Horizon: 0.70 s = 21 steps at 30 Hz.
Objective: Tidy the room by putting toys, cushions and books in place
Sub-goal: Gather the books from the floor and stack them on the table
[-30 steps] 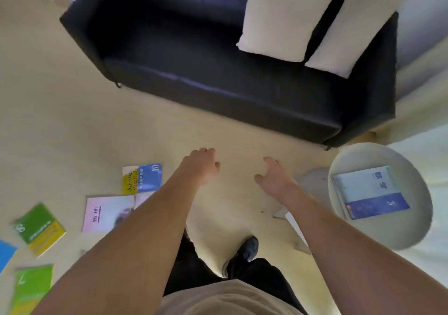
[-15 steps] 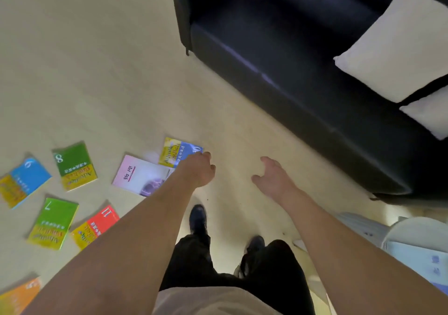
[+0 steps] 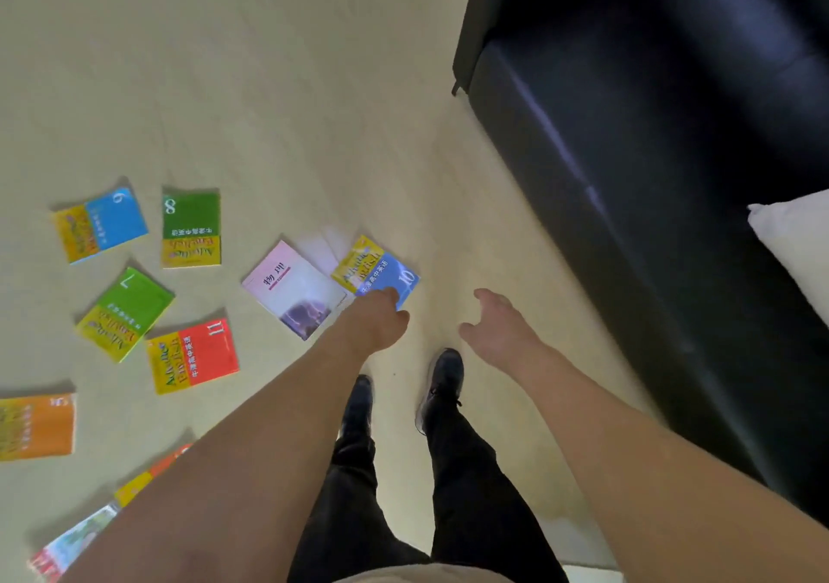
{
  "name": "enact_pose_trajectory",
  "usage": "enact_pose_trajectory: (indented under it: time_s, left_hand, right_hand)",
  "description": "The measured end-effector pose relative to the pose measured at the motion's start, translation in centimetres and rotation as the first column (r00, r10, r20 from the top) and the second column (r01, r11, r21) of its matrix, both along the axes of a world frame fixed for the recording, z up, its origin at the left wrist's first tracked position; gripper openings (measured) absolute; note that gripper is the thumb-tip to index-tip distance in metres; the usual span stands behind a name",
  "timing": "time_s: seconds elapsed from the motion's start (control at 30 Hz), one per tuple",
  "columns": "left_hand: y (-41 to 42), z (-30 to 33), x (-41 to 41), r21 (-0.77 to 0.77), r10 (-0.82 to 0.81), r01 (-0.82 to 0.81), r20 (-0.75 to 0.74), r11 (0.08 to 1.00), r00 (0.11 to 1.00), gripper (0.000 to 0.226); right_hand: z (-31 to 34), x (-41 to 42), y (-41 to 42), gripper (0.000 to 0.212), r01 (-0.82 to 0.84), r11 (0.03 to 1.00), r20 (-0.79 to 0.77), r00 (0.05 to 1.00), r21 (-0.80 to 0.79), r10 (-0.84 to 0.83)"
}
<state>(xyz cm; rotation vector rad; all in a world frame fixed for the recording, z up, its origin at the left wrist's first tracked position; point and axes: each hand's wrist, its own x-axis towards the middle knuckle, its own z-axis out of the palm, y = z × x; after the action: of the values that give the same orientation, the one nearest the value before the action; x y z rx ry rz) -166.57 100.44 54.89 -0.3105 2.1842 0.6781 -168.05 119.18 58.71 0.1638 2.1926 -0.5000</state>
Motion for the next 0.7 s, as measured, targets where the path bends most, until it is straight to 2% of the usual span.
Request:
enact_pose_trajectory:
  time_s: [0.13, 0.2, 0.27, 0.37, 0.5, 0.6, 0.7]
  left_hand:
    - [-2.4, -4.3, -2.1, 0.088, 0.258, -0.261, 0.042, 0.961, 0.965, 0.042]
    - [-4.4, -8.3, -2.5, 0.063, 0.347, -0.350, 0.053, 0.935, 0.936, 0.042]
    - [-6.6, -13.4, -2.4, -0.001, 0.369, -0.370, 0.064, 0.929, 0.927, 0.041]
    - [-10.0, -23.2, -1.8, -0.088, 0.387, -0.381, 0.058, 0.920, 0.920, 0.038]
    - [-12.9, -38.4, -0.3, -0.174, 0.438, -0.428, 0.024, 0.887, 0.899, 0.021]
    - [-14.0, -49.0, 1.7, -0.181, 0.457, -0.439, 0.069, 0.880, 0.887, 0.034]
    - [-15.4, -58.0, 3.1, -0.166, 0.606, -0.592, 0.046, 0.789, 0.794, 0.048]
  right_hand:
    - [-5.3, -3.0, -2.6, 0.066, -0.081, 0.997, 0.039, 0.996, 0.001, 0.080]
    - [-9.6, -4.2, -4.5, 0.065, -0.106, 0.994, 0.057, 0.993, -0.012, 0.107]
    - [-15.2, -5.2, -6.5, 0.066, -0.114, 0.992, 0.065, 0.991, -0.050, 0.117]
    - [-25.6, -6.0, -9.4, 0.067, -0.139, 0.984, 0.052, 0.988, -0.110, 0.145]
    - [-40.5, -5.9, -12.0, 0.052, -0.202, 0.973, 0.016, 0.979, -0.112, 0.205]
    - [-50.3, -5.6, -13.1, 0.049, -0.240, 0.969, 0.005, 0.971, -0.055, 0.241]
    - [-59.2, -6.0, -14.1, 0.045, -0.229, 0.973, -0.019, 0.973, -0.029, 0.229]
